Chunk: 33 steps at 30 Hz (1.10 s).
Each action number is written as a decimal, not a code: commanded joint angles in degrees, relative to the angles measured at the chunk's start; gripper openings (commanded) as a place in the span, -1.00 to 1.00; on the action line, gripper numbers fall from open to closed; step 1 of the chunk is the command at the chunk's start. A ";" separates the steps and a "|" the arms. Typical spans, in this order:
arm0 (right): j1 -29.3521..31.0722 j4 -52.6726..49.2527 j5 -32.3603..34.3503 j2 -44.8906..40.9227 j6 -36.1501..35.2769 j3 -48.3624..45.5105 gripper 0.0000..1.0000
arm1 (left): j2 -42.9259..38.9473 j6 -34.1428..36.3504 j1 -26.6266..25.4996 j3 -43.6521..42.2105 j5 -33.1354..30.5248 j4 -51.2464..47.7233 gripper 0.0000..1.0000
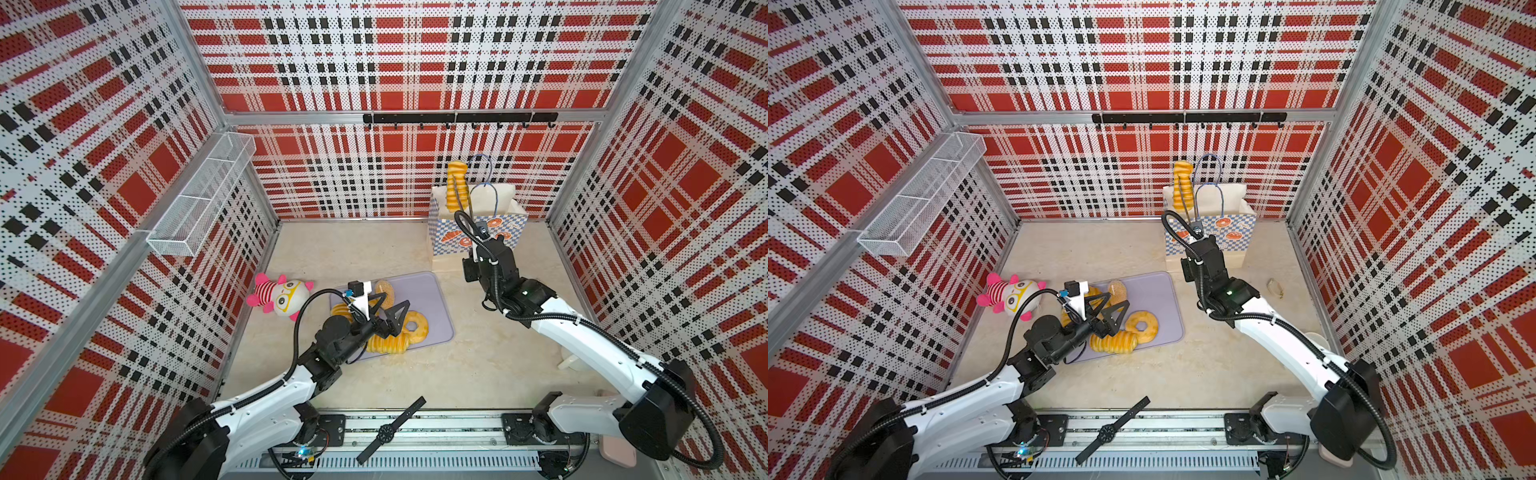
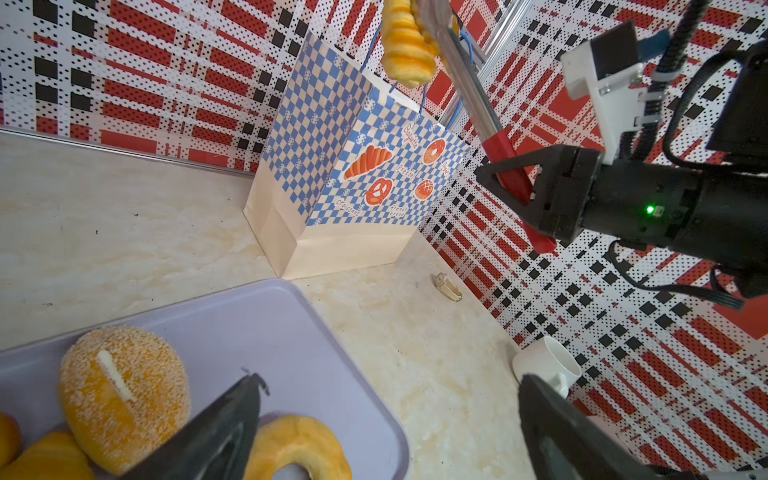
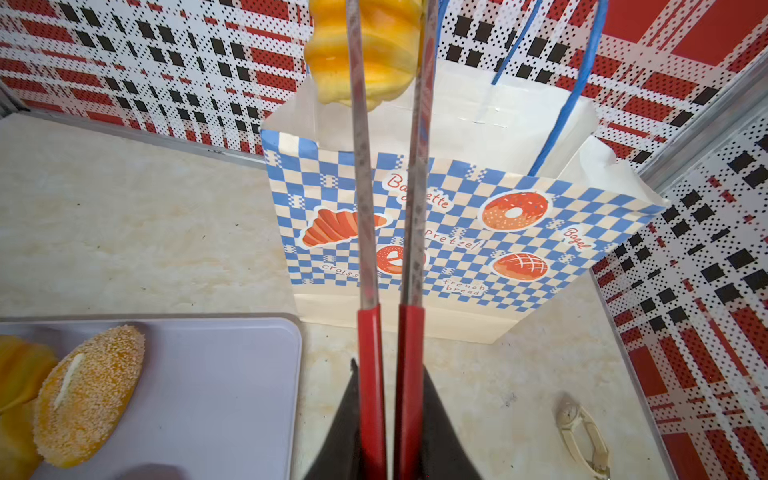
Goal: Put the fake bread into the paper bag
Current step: 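Lower the roll into the bag and open the tongs with the right gripper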
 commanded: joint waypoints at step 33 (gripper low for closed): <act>-0.66 -0.70 3.63 6.16 2.33 3.90 -0.34 | -0.87 0.88 0.02 -0.53 -0.29 1.37 0.96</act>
